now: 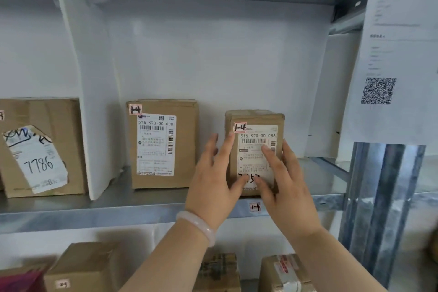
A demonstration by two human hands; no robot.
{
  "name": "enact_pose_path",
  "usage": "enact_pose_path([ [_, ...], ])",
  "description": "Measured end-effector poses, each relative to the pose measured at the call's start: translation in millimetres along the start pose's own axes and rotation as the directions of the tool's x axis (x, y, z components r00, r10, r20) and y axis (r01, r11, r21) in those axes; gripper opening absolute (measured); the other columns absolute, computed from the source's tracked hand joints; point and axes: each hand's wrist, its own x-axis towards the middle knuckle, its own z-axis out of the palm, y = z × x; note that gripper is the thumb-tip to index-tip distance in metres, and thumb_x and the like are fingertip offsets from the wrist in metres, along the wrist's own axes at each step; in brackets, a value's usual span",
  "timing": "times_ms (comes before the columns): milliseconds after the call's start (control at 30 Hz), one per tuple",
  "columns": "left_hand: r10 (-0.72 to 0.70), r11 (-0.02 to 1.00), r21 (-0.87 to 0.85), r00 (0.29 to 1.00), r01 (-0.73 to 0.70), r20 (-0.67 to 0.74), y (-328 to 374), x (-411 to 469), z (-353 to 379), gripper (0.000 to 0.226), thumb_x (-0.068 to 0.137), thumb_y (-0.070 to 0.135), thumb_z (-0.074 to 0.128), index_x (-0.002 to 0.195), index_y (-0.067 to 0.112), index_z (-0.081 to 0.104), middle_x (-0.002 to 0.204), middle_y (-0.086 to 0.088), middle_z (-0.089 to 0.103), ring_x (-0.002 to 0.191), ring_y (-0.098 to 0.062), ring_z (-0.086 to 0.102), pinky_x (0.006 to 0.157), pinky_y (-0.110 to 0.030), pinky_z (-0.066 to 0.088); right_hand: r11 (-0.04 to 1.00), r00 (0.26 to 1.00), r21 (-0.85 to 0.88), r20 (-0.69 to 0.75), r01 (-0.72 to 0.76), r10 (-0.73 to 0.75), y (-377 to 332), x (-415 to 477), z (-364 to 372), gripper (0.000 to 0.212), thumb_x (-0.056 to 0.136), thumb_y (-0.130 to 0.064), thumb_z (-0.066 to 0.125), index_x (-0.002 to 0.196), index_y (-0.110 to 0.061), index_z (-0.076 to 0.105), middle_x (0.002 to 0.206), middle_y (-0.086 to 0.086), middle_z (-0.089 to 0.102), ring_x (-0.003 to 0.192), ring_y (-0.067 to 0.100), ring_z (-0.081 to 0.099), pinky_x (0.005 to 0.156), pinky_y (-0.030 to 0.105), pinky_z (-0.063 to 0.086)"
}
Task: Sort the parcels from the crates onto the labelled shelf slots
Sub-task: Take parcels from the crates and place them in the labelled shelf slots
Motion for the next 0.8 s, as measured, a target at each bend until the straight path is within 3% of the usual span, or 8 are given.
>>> enact_pose_path([
  [133,0.021,1.0,-0.009,1.0,-0.021,0.015,0.5,6.5,11.5,0.091,0.086,0.02,0.073,0.151,0.041,0.013,0.151,-0.001,0.036,0.135,-0.016,0.038,0.108,-0.036,0.043,0.999,0.998,0.045,0.057,-0.028,0.025,7.3,7.1,2.2,0.068,0.089,-0.027,0.06,0.143,-0.052,0.028,0.159,-0.008,0.016,0.137,0.01,0.032,0.092,0.037,0.053],
  [333,-0.028,0.999,0.043,0.999,0.026,0.04,-4.3,15.0,24.4,0.092,0.089,0.013,0.069,0.153,0.041,0.009,0.156,-0.003,0.03,0.132,-0.02,0.041,0.103,-0.033,0.046,0.997,0.982,0.021,0.179,-0.068,0.063,19.3,20.7,8.4,0.077,0.09,-0.013,0.062,0.145,-0.053,0.024,0.16,-0.017,0.006,0.138,0.006,0.031,0.091,0.032,0.053],
  [500,-0.098,0.993,0.074,0.992,0.092,0.075,-8.1,18.9,31.4,0.091,0.091,0.012,0.065,0.156,0.039,0.007,0.163,0.0,0.019,0.139,-0.022,0.037,0.107,-0.038,0.043,0.998,0.968,0.001,0.242,-0.07,0.068,24.1,23.7,12.4,0.088,0.089,-0.01,0.062,0.143,-0.058,0.012,0.16,-0.017,-0.003,0.138,0.003,0.028,0.095,0.021,0.045],
  [567,-0.109,0.991,0.087,0.991,0.102,0.083,-8.5,18.8,32.5,0.093,0.09,0.011,0.065,0.156,0.039,0.006,0.163,0.0,0.018,0.139,-0.022,0.037,0.107,-0.036,0.043,0.996,0.96,0.02,0.268,-0.082,0.074,25.3,24.7,12.5,0.087,0.089,-0.008,0.061,0.145,-0.055,0.014,0.161,-0.014,-0.003,0.141,0.005,0.025,0.1,0.024,0.044],
  [700,-0.119,0.99,0.082,0.989,0.112,0.087,-6.9,17.2,29.2,0.093,0.089,0.01,0.067,0.156,0.035,0.009,0.159,-0.007,0.026,0.139,-0.025,0.035,0.112,-0.031,0.034,0.996,0.953,-0.004,0.291,-0.089,0.087,23.5,25.1,8.6,0.083,0.091,-0.012,0.061,0.147,-0.05,0.014,0.162,-0.008,0.0,0.142,0.01,0.024,0.102,0.02,0.035],
  [800,-0.052,0.993,0.103,0.998,0.05,0.02,-1.8,7.6,19.1,0.089,0.088,0.015,0.072,0.156,0.028,0.017,0.155,-0.014,0.034,0.141,-0.025,0.031,0.114,-0.025,0.022,0.996,0.975,0.02,0.209,-0.088,0.081,20.3,13.9,1.1,0.079,0.092,-0.018,0.063,0.148,-0.048,0.016,0.161,-0.006,0.008,0.141,0.007,0.019,0.1,0.013,0.024],
])
